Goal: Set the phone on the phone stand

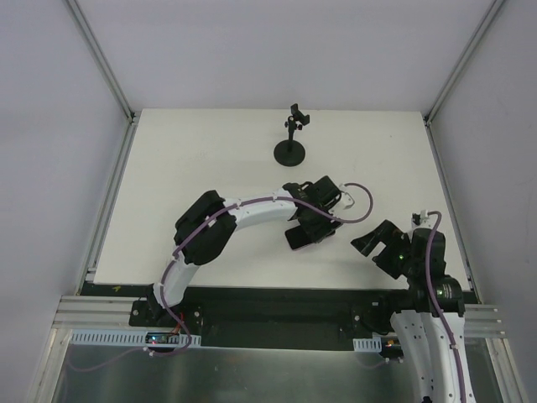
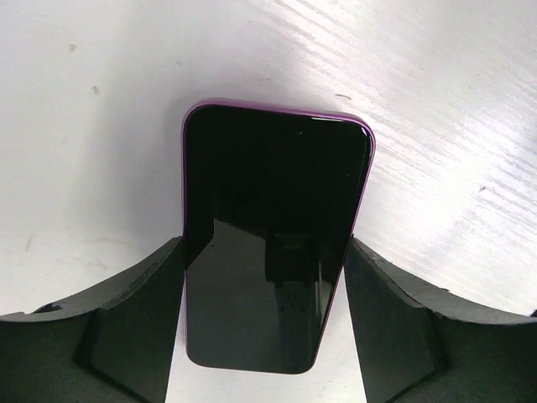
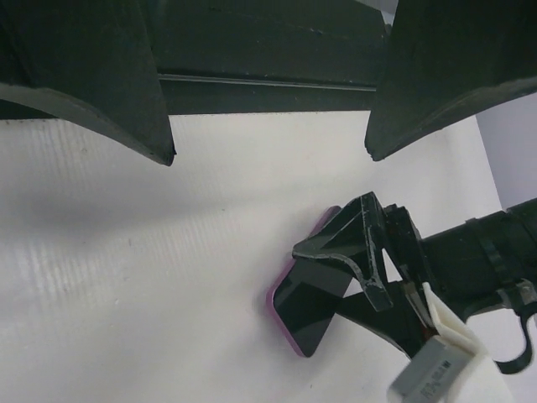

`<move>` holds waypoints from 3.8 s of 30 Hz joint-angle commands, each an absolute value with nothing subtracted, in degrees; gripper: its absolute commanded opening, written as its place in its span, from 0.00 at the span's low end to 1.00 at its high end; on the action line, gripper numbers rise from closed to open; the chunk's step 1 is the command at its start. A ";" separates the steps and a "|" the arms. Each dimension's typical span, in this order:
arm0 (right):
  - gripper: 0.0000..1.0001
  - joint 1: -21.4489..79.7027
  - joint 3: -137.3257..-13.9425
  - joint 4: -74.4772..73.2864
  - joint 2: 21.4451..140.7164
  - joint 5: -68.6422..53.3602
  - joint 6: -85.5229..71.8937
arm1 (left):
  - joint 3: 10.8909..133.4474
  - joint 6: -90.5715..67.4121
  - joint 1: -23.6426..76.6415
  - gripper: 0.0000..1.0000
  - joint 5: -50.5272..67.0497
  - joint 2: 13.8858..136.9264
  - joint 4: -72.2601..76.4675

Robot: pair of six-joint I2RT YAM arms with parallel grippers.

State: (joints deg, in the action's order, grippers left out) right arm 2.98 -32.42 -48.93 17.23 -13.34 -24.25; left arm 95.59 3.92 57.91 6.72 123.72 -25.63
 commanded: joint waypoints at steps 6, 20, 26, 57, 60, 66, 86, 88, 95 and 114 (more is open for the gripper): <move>0.99 2.81 -27.08 -34.46 19.07 -24.16 -27.50 | 91.33 -5.97 57.57 0.00 0.44 109.53 -18.73; 0.88 3.60 -27.15 -12.75 29.09 -24.34 -32.79 | 79.46 -12.04 57.83 0.00 1.49 95.63 -8.61; 0.84 7.81 -27.77 -6.78 34.01 -24.08 -33.40 | 78.14 -12.30 58.27 0.00 1.23 94.13 -8.44; 0.01 19.86 -26.37 -11.14 31.03 -0.80 -25.41 | 75.32 -32.64 45.90 0.98 0.30 83.50 -8.52; 0.01 19.86 -26.19 -13.27 28.05 -0.53 -24.44 | 79.70 -36.47 41.84 0.99 -8.57 87.00 -8.53; 0.01 19.78 -25.05 -15.99 24.00 -2.02 -23.38 | 99.46 -37.70 39.47 0.99 -19.06 102.81 -8.70; 0.01 19.60 -23.55 -20.39 20.83 -0.35 -20.13 | 133.24 -33.31 37.27 0.99 -36.66 137.81 -0.97; 0.01 19.42 -23.55 -20.30 20.74 -0.35 -19.86 | 133.33 -34.45 37.09 0.91 -35.08 138.43 -1.05; 0.01 19.25 -24.26 -21.01 20.57 -0.53 -19.51 | 129.03 -36.65 35.51 0.46 -26.73 136.15 -1.05; 0.01 19.16 -26.72 -23.29 21.62 -2.37 -16.62 | 117.70 -8.89 27.69 0.00 27.58 119.28 -17.65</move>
State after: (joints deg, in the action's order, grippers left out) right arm 19.53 -22.90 -25.93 20.49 -0.89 -19.18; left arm 119.07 -19.18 28.67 12.53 126.61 -8.97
